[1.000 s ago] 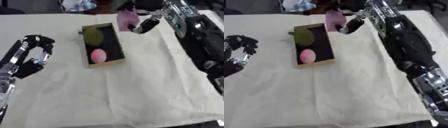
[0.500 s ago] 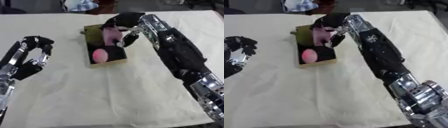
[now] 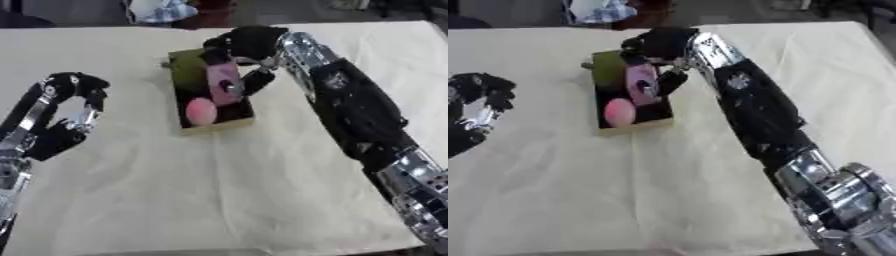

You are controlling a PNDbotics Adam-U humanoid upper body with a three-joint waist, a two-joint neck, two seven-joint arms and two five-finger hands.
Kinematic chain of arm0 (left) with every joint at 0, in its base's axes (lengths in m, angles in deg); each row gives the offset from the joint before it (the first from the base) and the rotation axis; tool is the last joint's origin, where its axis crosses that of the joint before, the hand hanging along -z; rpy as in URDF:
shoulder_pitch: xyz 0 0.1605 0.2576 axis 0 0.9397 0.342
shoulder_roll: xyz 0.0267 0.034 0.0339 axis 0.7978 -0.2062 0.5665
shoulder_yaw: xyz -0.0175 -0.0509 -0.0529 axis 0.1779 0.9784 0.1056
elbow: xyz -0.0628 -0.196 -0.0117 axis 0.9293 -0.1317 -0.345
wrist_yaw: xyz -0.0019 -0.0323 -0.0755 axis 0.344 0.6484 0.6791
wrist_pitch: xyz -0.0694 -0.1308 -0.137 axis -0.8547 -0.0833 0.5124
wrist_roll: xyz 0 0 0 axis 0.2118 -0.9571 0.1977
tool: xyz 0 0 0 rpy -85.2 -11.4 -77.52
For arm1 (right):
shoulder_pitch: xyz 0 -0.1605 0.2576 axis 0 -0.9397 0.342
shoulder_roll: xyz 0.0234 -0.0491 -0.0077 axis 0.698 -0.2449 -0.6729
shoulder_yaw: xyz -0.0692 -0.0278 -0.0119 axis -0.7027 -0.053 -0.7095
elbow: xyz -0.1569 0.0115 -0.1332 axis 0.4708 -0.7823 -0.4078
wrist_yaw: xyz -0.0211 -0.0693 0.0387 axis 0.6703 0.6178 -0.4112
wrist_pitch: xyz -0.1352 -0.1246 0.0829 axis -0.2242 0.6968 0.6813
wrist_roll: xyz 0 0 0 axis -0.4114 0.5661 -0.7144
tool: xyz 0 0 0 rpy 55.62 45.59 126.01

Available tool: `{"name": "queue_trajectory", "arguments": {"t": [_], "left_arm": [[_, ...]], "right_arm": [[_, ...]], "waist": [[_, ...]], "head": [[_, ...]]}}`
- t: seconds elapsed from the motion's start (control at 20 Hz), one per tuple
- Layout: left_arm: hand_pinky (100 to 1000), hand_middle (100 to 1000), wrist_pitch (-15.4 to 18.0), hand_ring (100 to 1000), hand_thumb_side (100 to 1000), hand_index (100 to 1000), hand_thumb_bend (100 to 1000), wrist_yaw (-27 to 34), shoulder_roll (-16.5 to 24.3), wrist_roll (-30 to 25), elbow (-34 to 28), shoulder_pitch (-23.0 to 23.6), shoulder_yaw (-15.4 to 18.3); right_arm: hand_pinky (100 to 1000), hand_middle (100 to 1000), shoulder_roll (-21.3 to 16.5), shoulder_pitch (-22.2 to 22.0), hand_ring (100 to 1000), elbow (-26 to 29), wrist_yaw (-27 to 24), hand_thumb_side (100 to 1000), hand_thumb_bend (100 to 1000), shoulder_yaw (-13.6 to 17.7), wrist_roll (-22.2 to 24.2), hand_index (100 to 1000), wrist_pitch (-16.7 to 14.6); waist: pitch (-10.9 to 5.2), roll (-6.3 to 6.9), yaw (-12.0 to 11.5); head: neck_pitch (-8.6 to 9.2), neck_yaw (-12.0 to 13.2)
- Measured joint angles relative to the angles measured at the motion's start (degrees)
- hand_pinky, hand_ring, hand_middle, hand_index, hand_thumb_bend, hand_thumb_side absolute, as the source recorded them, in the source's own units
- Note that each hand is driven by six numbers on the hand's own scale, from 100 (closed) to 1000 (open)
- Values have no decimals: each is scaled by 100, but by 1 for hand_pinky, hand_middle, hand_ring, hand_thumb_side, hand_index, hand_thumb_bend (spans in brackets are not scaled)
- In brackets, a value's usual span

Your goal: Pick up objects on the table and place them in the box.

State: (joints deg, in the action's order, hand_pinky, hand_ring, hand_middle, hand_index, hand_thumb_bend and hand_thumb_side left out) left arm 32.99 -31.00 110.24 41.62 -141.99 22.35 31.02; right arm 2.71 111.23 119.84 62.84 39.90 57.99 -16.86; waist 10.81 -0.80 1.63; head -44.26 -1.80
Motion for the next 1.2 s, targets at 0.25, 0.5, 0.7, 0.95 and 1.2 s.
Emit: {"name": "queue_trajectory", "arguments": {"t": [0.25, 0.5, 0.7, 0.95, 1.2], "left_arm": [[712, 546, 0, 535, 638, 728, 100, 6, 0, 0, 0, 1, 0], [712, 545, 0, 534, 641, 728, 100, 11, -3, 0, 1, 9, 0], [711, 543, -1, 533, 645, 727, 100, 15, -18, 7, 1, 16, 1], [706, 540, -6, 527, 657, 725, 100, 75, -90, 46, 1, 38, 1], [699, 537, -22, 522, 680, 718, 100, 184, -179, 193, 7, 114, -22]], "right_arm": [[921, 1000, 1, 0, 991, 34, -59, 652, 100, -15, -28, 1000, -82], [911, 1000, -97, 0, 962, 444, -381, 441, 100, -29, -138, 1000, -185], [908, 1000, -284, -153, 943, 867, -758, 265, 100, 125, -414, 1000, -309], [897, 1000, -634, -679, 913, 1560, -1243, 110, 100, 320, -879, 1000, -262], [895, 930, -1046, -1663, 870, 2697, -2994, 253, 100, 468, -680, 1000, 261]], "waist": [[0, 0, 7], [0, 0, 30], [0, 0, 62], [0, -2, 83], [6, -2, 113]], "head": [[0, 0], [0, 19], [0, 55], [0, 133], [0, 236]]}}
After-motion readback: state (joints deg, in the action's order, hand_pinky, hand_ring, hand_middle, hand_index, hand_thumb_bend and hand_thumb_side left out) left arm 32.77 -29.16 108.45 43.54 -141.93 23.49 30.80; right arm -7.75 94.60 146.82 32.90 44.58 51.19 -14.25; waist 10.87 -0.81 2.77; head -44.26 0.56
